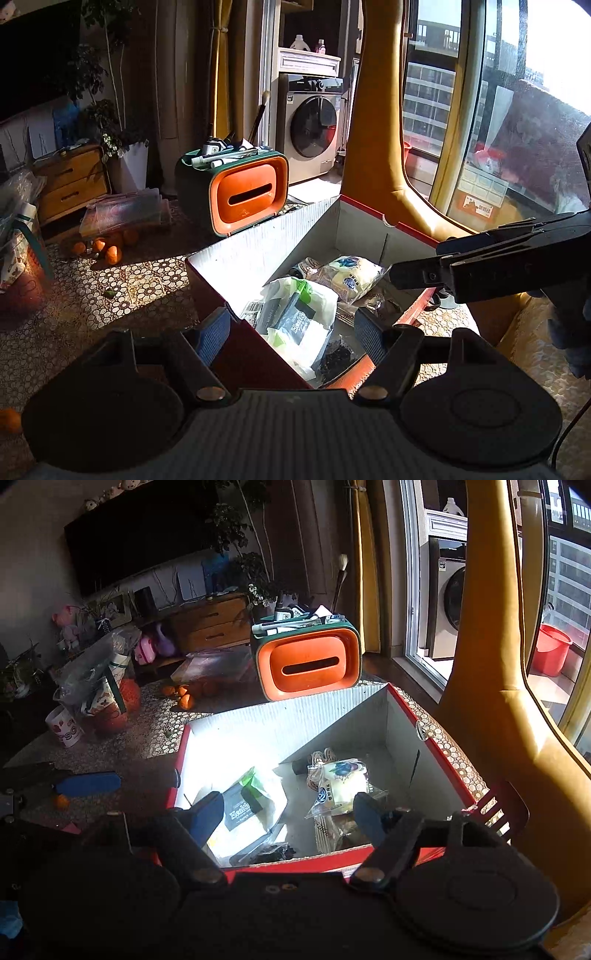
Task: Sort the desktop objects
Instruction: 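Lower both held items into the box and open the grippers, then withdraw both tools from the box back over the table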
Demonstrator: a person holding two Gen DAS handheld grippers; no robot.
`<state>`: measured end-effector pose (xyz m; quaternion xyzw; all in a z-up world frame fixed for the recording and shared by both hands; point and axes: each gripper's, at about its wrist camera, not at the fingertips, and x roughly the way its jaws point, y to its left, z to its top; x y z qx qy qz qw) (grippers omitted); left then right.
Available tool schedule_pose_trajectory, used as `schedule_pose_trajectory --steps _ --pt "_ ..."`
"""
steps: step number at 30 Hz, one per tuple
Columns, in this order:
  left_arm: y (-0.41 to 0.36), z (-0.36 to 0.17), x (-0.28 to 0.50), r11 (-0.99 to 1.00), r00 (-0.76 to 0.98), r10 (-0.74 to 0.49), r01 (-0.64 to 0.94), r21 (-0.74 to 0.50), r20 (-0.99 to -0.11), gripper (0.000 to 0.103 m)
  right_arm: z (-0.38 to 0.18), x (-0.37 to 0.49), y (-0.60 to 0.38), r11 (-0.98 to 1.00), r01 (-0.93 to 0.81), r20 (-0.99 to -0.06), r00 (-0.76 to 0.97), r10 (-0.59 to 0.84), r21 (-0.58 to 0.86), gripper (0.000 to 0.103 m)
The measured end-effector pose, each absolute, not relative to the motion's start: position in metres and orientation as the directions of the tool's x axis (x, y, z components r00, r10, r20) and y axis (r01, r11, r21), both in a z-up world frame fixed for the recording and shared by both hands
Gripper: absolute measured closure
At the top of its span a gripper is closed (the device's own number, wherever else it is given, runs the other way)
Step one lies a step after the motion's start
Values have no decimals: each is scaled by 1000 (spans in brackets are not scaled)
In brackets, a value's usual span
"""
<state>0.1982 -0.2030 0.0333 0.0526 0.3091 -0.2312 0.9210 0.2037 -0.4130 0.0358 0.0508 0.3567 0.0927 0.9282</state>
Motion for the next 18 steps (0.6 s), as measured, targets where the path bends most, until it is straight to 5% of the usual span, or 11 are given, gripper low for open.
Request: schedule_pose_trajectory --steps 18 --pt "-97 51 139 934 775 -332 350 -73 -538 29 59 151 -320 950 -269 -606 734 307 157 17"
